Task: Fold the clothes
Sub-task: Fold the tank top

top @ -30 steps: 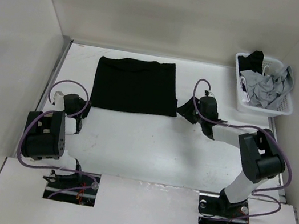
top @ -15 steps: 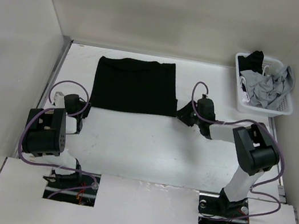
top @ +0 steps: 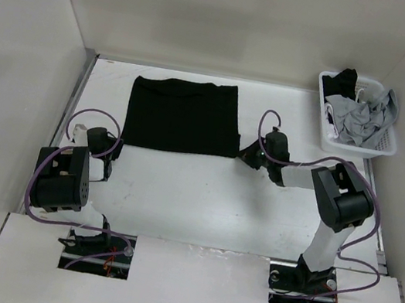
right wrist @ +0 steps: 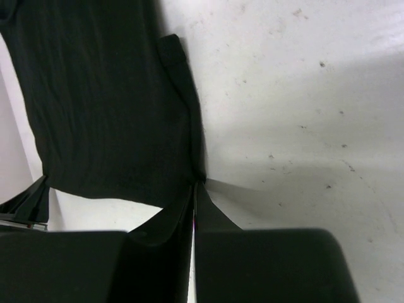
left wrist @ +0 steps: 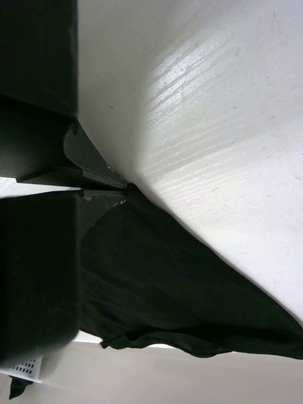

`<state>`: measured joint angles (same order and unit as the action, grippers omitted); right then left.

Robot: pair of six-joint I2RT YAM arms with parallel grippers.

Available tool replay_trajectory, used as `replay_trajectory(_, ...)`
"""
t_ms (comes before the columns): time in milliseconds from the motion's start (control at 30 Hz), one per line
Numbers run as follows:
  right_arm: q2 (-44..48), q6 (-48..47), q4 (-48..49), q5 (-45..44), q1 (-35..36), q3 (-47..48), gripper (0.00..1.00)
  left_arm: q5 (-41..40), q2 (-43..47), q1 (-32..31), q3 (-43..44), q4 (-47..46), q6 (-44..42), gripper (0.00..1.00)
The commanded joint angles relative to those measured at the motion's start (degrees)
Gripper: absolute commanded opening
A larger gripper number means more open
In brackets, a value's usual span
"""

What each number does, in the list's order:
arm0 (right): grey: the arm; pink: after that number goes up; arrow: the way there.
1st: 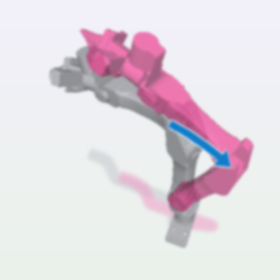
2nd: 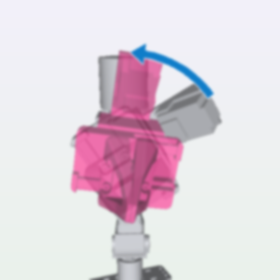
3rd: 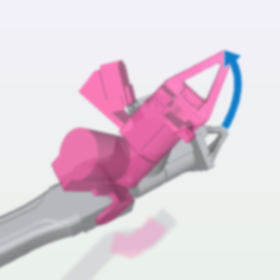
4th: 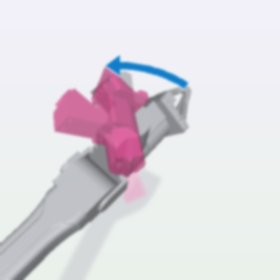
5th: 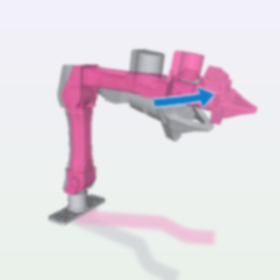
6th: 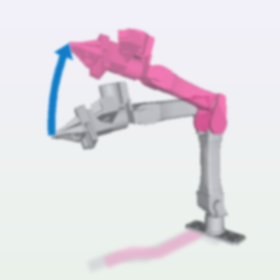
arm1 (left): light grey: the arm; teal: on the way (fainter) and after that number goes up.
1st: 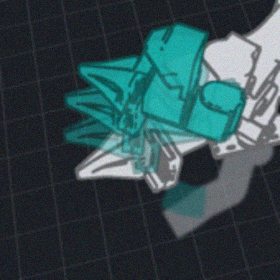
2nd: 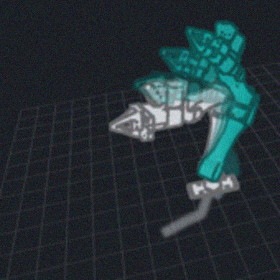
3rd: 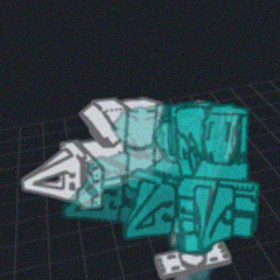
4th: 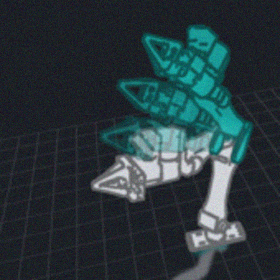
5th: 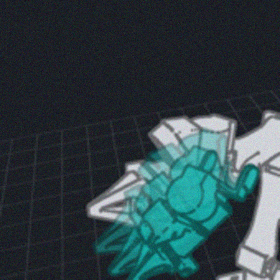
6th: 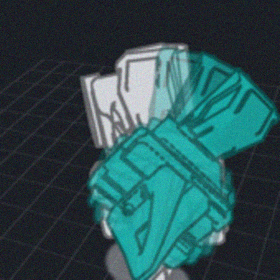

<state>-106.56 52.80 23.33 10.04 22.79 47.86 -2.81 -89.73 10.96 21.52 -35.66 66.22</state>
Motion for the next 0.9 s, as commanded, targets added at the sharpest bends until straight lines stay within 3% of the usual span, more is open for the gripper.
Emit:
replay_trajectory(0,3.71,0.03,6.8,-0.29,0.11,-1.44,0.01,-0.01,2.62,0.25,-0.25,-1.16,-1.17,0.0)
replay_trajectory(167,21.36,-3.31,4.28,-2.48,1.16,-9.7,0.0,2.1,19.9,-2.65,-2.27,4.51,-3.55,0.0)
replay_trajectory(300,43.22,-9.01,-9.4,-7.13,4.75,-13.05,0.01,2.72,43.44,-3.1,0.18,21.99,-6.26,0.0)
replay_trajectory(433,62.75,-13.67,-27.86,-14.94,10.46,-7.8,0.01,1.85,65.34,-3.35,11.66,42.99,-10.22,0.0)
replay_trajectory(633,72.11,-17.19,-45.2,-24.19,18.29,7.14,0.03,-0.18,71.28,-8.97,23.65,52.62,-11.55,0.0)
replay_trajectory(767,69.92,-19.13,-46.54,-24.55,19.45,10.24,0.03,-0.27,68.83,-9.95,23.75,52.54,-11.2,0.0)
replay_trajectory(867,65.97,-19.31,-44.09,-21.75,15.16,8.67,0.03,0.53,64.88,-10.47,21.38,50.09,-9.97,0.0)
